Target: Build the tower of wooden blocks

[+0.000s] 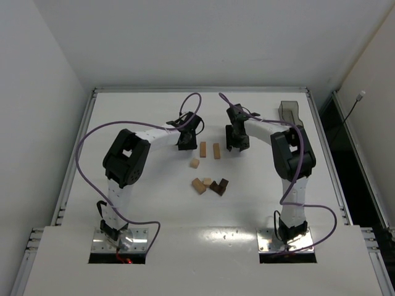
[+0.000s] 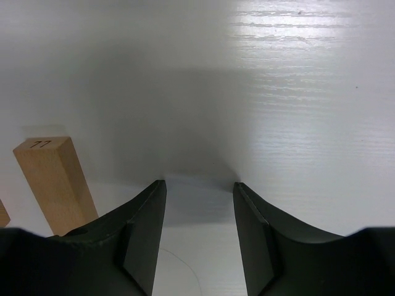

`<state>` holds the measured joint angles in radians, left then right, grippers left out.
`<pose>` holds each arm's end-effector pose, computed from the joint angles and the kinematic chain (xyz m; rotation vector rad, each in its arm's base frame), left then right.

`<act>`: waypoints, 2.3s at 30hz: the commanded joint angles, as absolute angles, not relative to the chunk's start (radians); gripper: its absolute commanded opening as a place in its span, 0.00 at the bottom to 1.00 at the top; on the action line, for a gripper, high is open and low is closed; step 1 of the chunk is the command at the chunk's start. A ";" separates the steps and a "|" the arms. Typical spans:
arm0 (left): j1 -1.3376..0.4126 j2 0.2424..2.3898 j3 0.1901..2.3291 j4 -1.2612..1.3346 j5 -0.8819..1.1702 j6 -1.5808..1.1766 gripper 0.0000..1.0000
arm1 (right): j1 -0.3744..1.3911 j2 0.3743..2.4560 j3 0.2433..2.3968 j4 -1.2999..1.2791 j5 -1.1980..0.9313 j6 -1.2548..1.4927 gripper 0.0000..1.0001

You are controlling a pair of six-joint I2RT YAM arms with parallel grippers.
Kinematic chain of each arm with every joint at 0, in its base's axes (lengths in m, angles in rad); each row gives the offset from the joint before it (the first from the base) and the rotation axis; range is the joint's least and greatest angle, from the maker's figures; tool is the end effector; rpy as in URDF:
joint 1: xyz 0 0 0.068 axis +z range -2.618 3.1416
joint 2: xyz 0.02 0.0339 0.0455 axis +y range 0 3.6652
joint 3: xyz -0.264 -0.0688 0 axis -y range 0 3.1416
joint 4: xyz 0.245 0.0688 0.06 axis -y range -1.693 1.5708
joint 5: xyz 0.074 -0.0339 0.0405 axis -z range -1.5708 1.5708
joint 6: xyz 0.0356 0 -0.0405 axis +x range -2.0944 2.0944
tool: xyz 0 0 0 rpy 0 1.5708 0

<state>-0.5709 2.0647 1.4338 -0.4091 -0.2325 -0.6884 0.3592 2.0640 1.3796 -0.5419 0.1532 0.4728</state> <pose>0.3691 -0.2273 0.1562 -0.2327 2.5653 -0.1691 0.3854 0.1389 0.1349 0.1939 2.7590 0.0003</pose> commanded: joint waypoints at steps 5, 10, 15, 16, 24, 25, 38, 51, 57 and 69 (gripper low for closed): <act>-0.597 2.108 1.460 -0.396 -0.213 -0.692 0.26 | 0.383 2.101 1.414 -0.545 0.107 0.495 0.45; -0.597 2.117 1.471 -0.396 -0.195 -0.701 0.25 | 0.394 2.111 1.424 -0.535 0.067 0.505 0.45; -0.615 2.117 1.471 -0.396 -0.186 -0.701 0.26 | 0.403 2.120 1.442 -0.535 0.058 0.505 0.45; -0.615 2.126 1.471 -0.396 -0.186 -0.701 0.28 | 0.403 2.120 1.442 -0.535 0.058 0.505 0.45; -0.624 2.126 1.471 -0.387 -0.166 -0.701 0.29 | 0.413 2.129 1.442 -0.535 0.040 0.505 0.45; -0.624 2.126 1.471 -0.387 -0.166 -0.701 0.29 | 0.413 2.129 1.442 -0.535 0.040 0.505 0.45; -0.634 2.126 1.443 -0.376 -0.156 -0.701 0.29 | 0.422 2.138 1.451 -0.535 -0.023 0.514 0.49; -0.634 2.126 1.443 -0.376 -0.137 -0.701 0.35 | 0.431 2.157 1.462 -0.535 -0.041 0.514 0.53; -0.634 2.126 1.443 -0.367 -0.118 -0.701 0.37 | 0.431 2.157 1.462 -0.535 -0.051 0.514 0.53; -0.634 2.126 1.443 -0.358 -0.098 -0.701 0.48 | 0.440 2.166 1.471 -0.526 -0.083 0.514 0.59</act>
<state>-0.6201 2.0930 1.4631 -0.3489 -0.1555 -0.6849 0.4179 2.1162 1.4635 -0.5526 -0.0174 0.4900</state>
